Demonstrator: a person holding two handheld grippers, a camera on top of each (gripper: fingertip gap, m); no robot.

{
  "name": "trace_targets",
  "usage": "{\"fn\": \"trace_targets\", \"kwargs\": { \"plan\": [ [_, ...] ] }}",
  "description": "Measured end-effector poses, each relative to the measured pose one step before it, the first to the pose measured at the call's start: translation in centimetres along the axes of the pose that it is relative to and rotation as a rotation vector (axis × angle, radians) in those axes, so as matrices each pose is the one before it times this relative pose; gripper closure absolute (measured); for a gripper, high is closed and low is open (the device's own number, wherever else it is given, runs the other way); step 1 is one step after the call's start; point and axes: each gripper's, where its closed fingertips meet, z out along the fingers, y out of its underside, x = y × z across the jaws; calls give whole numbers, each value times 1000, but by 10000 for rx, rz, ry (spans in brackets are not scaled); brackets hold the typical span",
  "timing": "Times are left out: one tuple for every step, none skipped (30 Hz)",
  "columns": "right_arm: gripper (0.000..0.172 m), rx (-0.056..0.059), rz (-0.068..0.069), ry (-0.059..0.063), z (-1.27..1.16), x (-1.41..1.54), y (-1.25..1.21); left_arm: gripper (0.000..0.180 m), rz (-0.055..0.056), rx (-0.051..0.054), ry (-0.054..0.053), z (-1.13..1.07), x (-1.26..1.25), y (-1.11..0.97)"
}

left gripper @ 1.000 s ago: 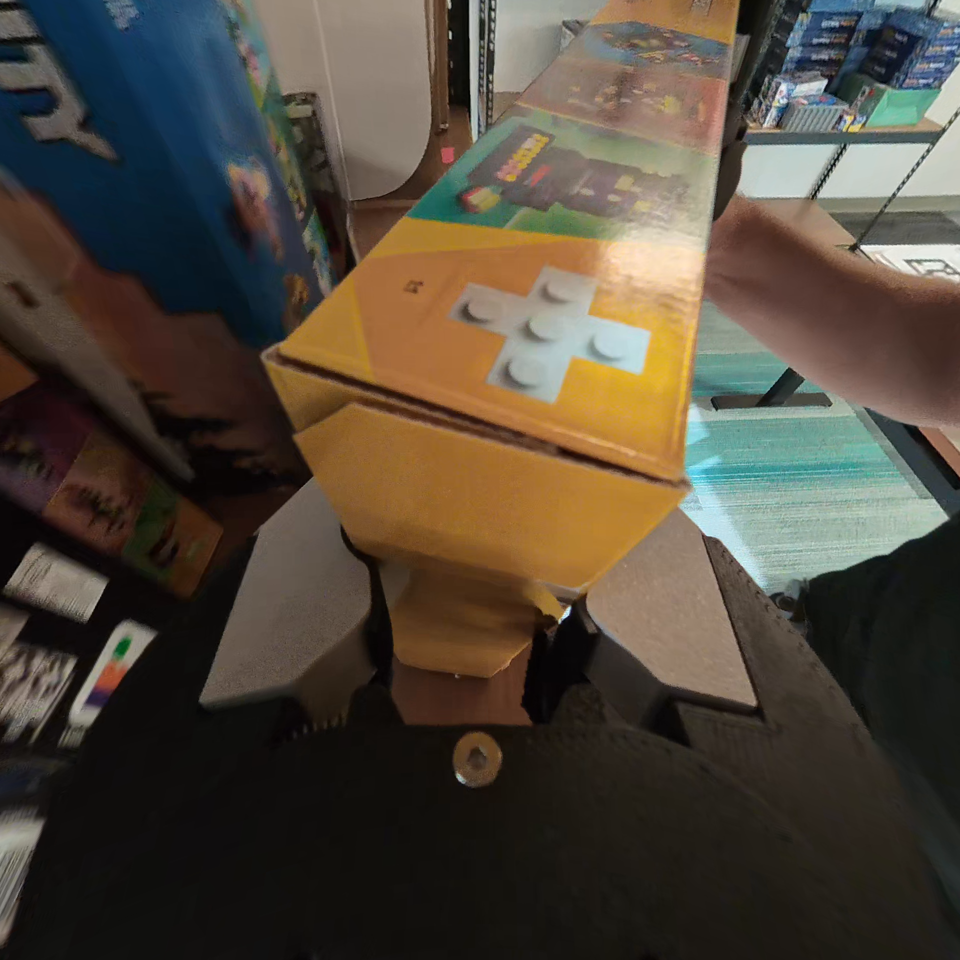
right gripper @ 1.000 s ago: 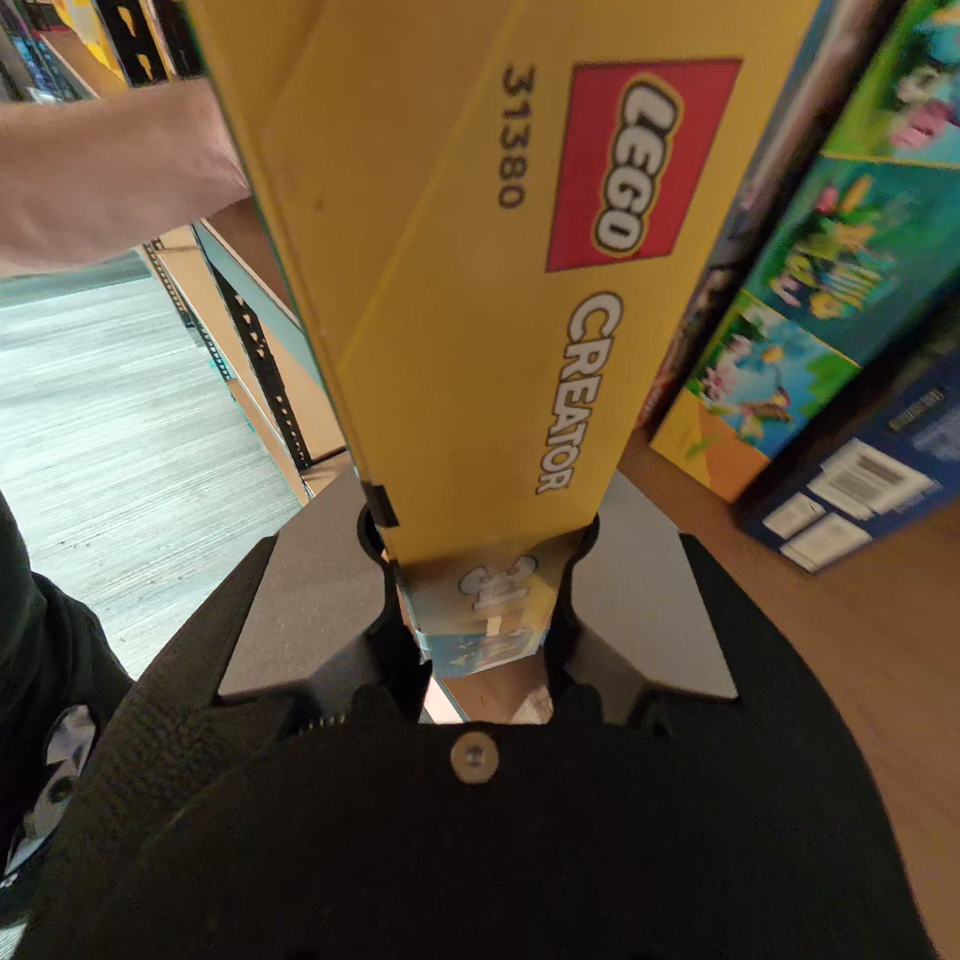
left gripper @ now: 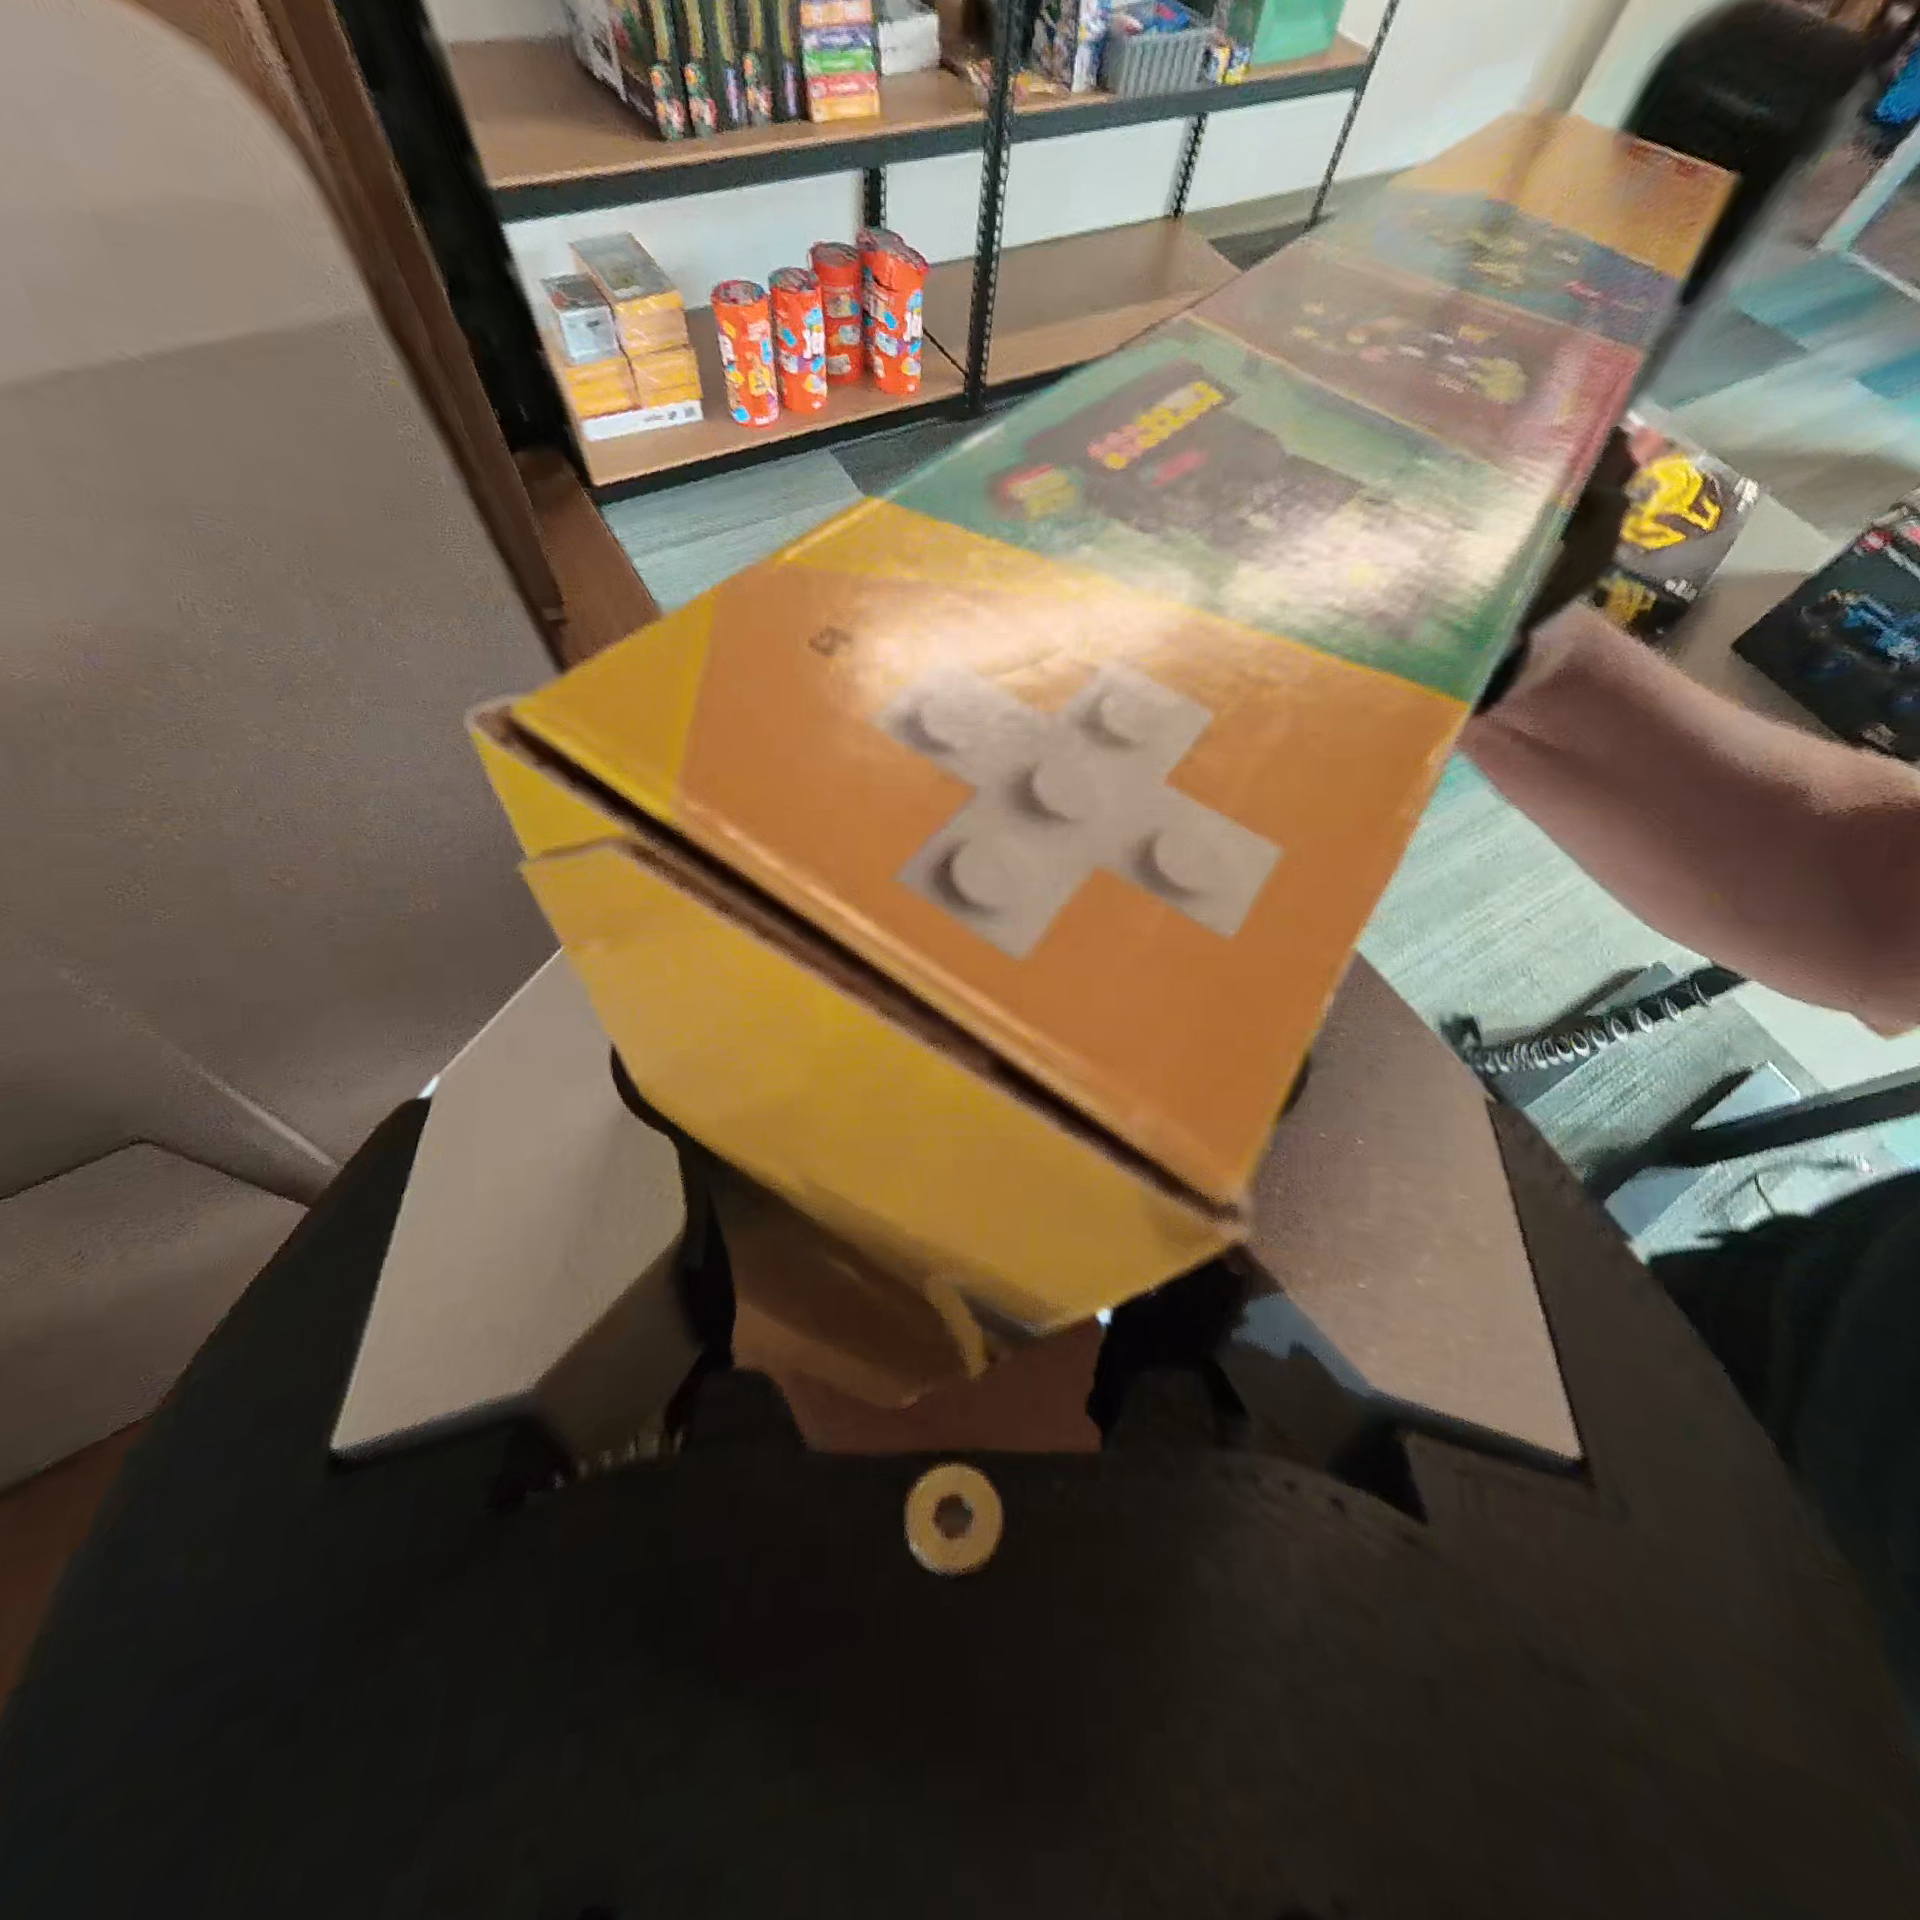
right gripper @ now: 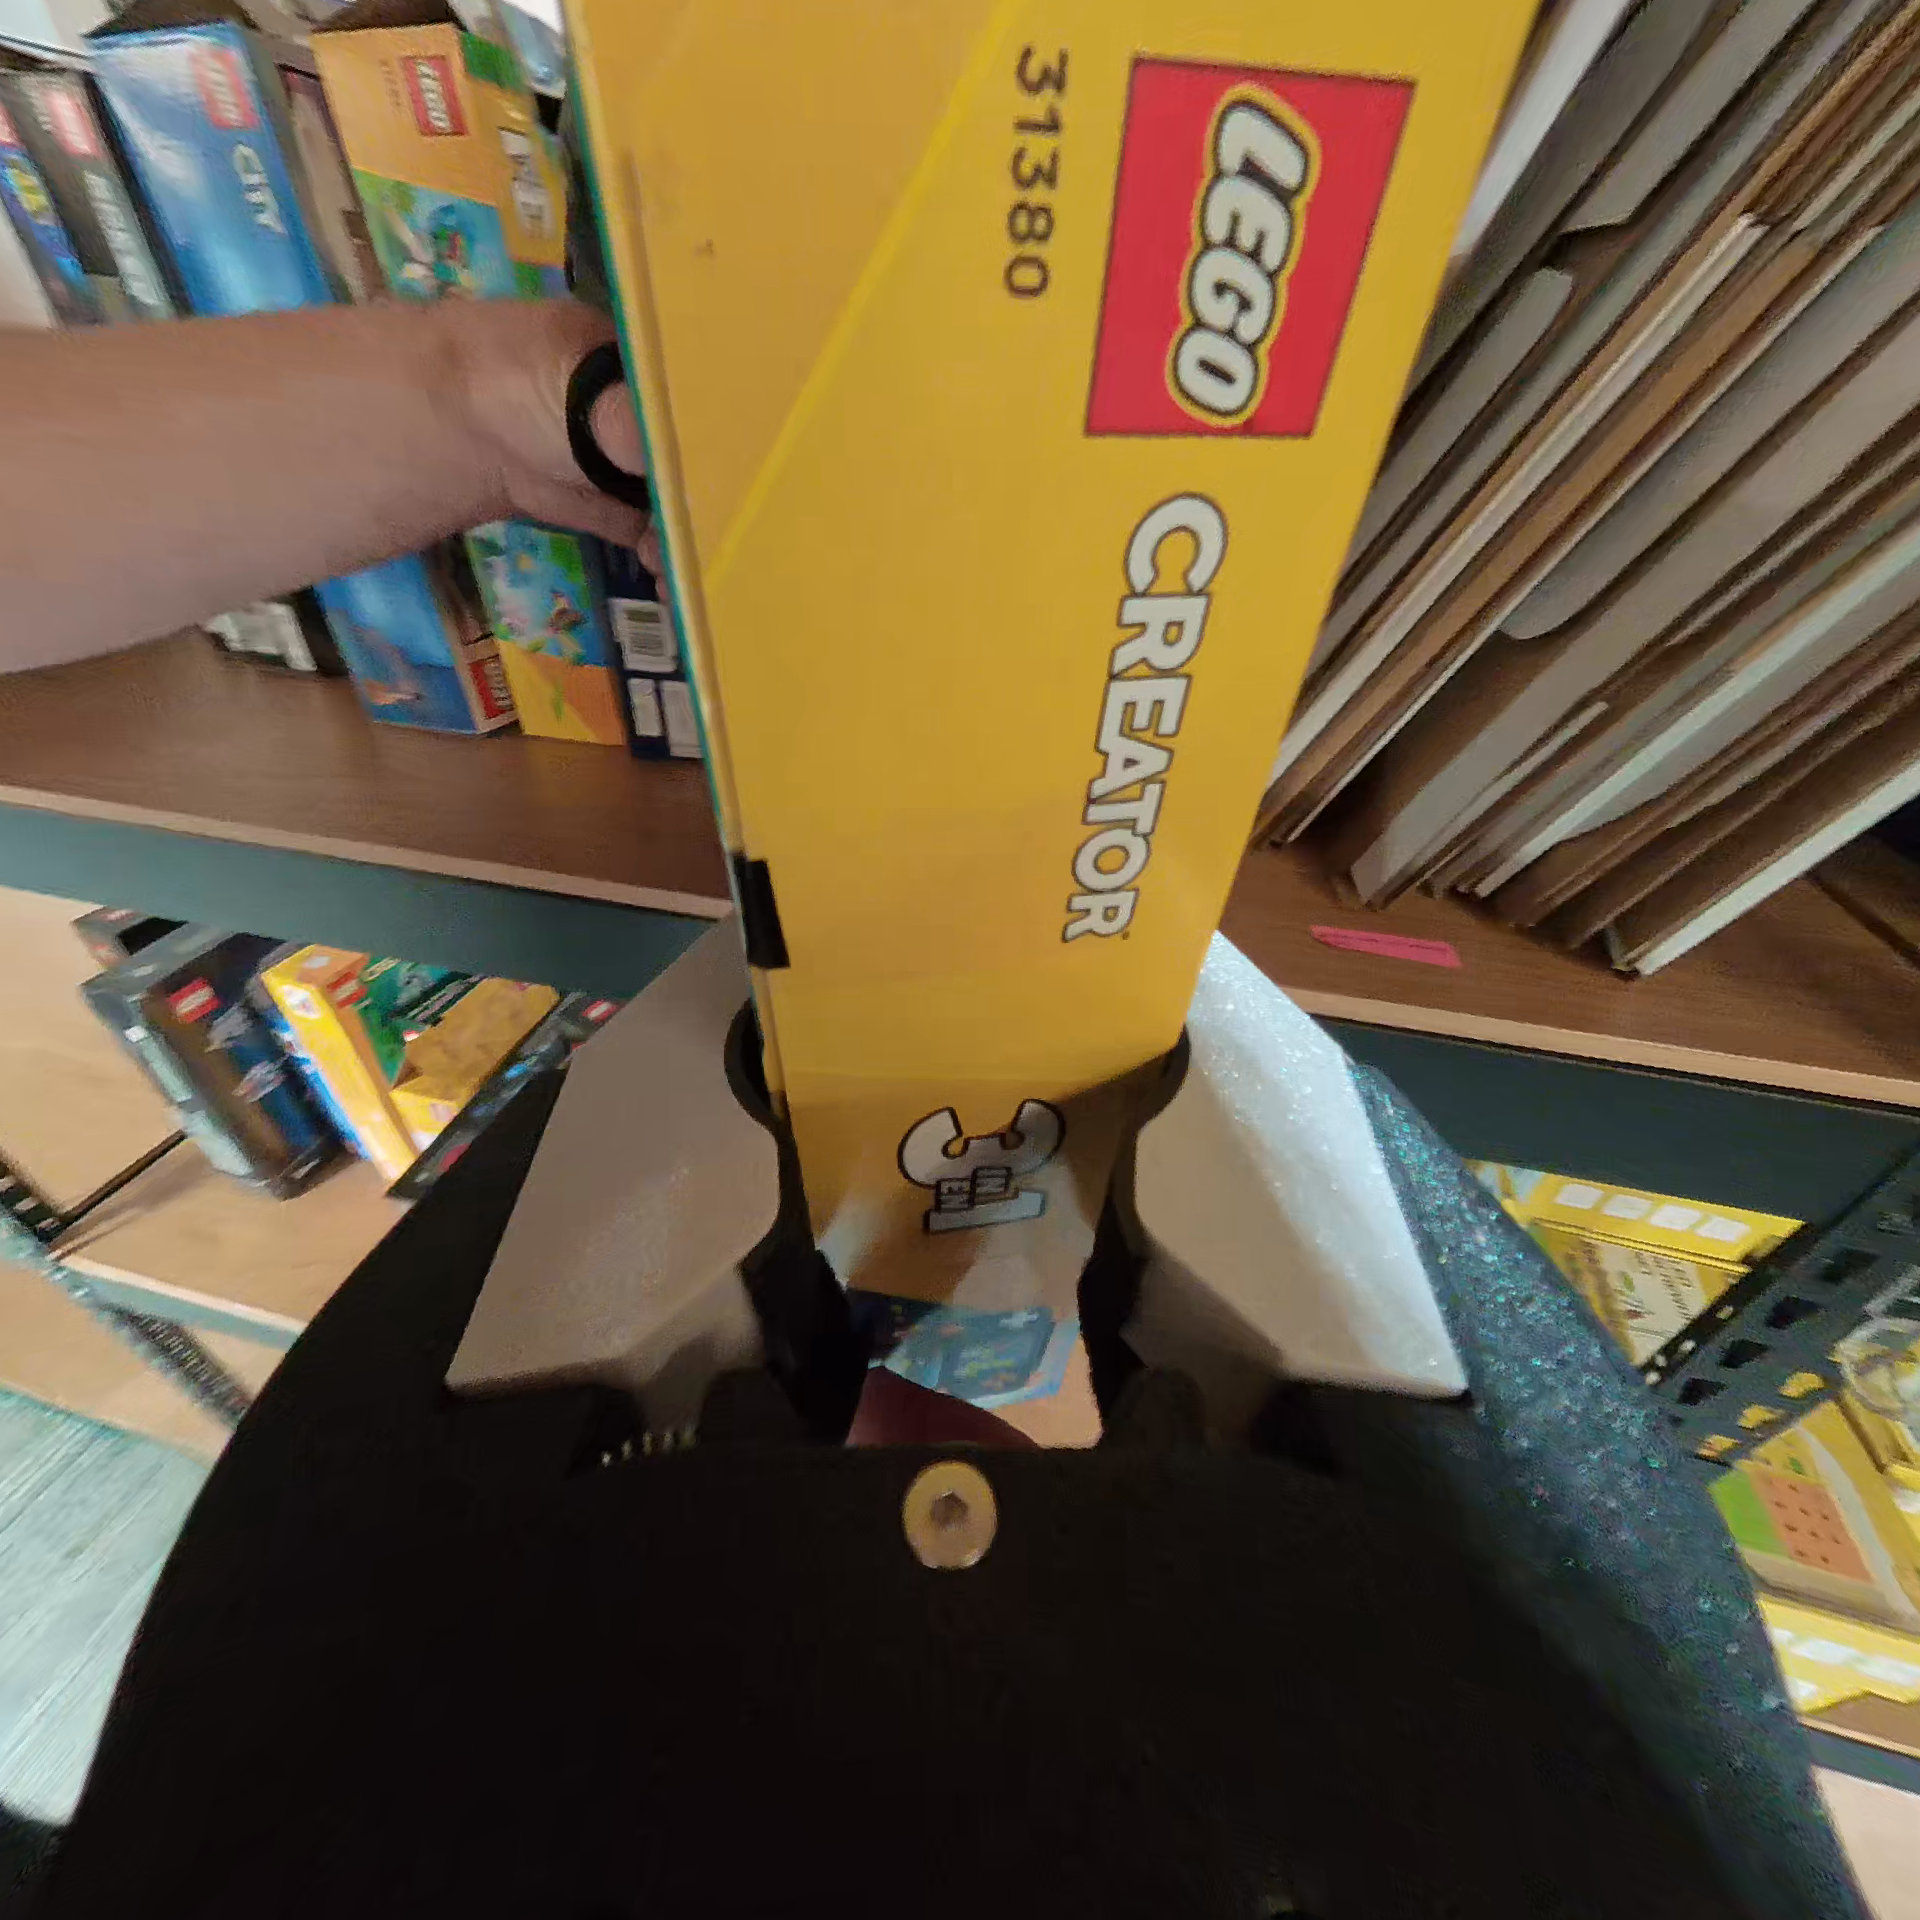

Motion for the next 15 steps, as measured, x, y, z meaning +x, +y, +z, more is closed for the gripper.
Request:
{"fn": "trace_targets", "kwargs": {
  "plan": [
    [109,75,-55,269,212,278,-61,64,-194,112,-182,350,-853,76],
    [109,-54,3,84,222,75,150,61,-156,179,-11,299,-537,203],
    [109,-94,3,146,259,146,210,57,-165,209,-186,212,-761,316],
    [109,-151,-82,158,316,82,293,50,-207,102,-231,146,-821,464],
    [109,-155,-94,144,314,22,258,45,-233,28,-187,65,-754,540],
    [109,57,37,74,194,-63,-194,42,-245,336,-126,-38,-549,117],
    [109,30,10,62,150,-84,-305,37,-118,418,-262,-109,-586,-49],
    [109,-36,-95,75,163,-55,-251,32,-172,259,-222,-142,-551,58],
    [109,-43,-72,85,178,31,-140,27,-57,290,-282,-169,-547,-30],
    [109,-21,32,17,169,28,34,24,6,122,-262,-164,-424,-1],
    [109,13,77,41,152,106,157,22,10,38,-264,-217,-376,-40],
    [109,20,95,119,104,198,181,22,-43,76,-367,-279,-459,-165],
    [109,40,104,138,40,234,80,23,-59,89,-385,-288,-487,-169],
    [109,51,71,137,16,216,-6,26,38,0,-329,-203,-332,35],
    [109,1,-9,80,41,23,-58,31,-8,-103,-447,-294,-458,54]
  ]
}}
